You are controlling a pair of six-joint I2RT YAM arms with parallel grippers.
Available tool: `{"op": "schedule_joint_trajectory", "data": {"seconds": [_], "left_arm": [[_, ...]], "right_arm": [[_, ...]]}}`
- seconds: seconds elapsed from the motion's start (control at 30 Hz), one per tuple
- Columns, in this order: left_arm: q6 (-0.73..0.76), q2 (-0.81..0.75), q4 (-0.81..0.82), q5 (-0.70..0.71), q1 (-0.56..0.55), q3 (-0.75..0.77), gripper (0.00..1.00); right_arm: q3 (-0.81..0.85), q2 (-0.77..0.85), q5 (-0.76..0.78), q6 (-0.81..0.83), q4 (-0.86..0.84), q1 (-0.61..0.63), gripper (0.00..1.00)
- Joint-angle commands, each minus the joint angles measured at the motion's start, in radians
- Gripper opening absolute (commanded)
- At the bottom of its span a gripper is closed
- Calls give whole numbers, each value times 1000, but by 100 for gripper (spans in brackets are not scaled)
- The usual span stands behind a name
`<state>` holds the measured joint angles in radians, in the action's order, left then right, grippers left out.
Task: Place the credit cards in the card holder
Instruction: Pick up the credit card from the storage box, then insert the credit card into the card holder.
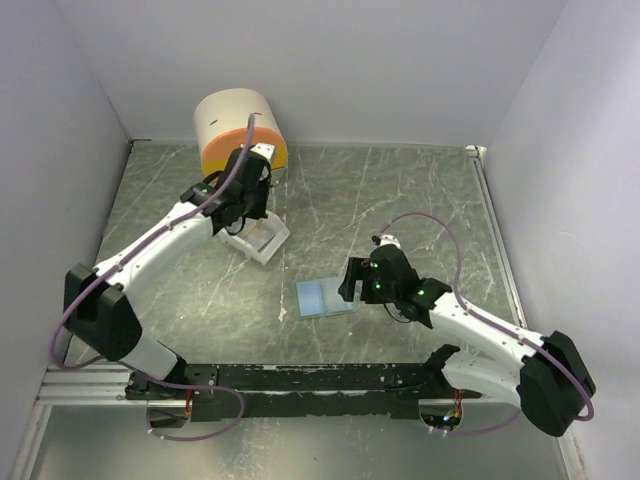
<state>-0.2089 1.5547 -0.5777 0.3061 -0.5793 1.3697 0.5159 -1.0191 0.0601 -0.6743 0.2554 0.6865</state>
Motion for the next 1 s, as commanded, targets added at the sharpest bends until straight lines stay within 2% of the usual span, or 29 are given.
{"op": "schedule_joint_trajectory", "data": {"seconds": [0.0, 0.13, 0.27, 0.53, 0.77, 0.97], "left_arm": [[-222, -100, 75, -368, 1, -90, 7], [-357, -170, 191, -549, -4, -228, 7], [-502, -236, 349, -613, -46, -377, 7], [-644, -187, 500, -577, -171, -502, 7], [-680, -143, 573, -558, -213, -558, 7], [-683, -137, 576, -521, -214, -590, 7]], "right_arm": [[34, -67, 4, 59, -22, -2, 74], [62, -130, 23, 72, -16, -2, 53], [73, -174, 36, 88, -39, -3, 49], [130, -288, 86, 115, -35, -4, 49], [102, -302, 63, 108, -59, -4, 24], [54, -249, 75, 88, -58, -4, 12]]}}
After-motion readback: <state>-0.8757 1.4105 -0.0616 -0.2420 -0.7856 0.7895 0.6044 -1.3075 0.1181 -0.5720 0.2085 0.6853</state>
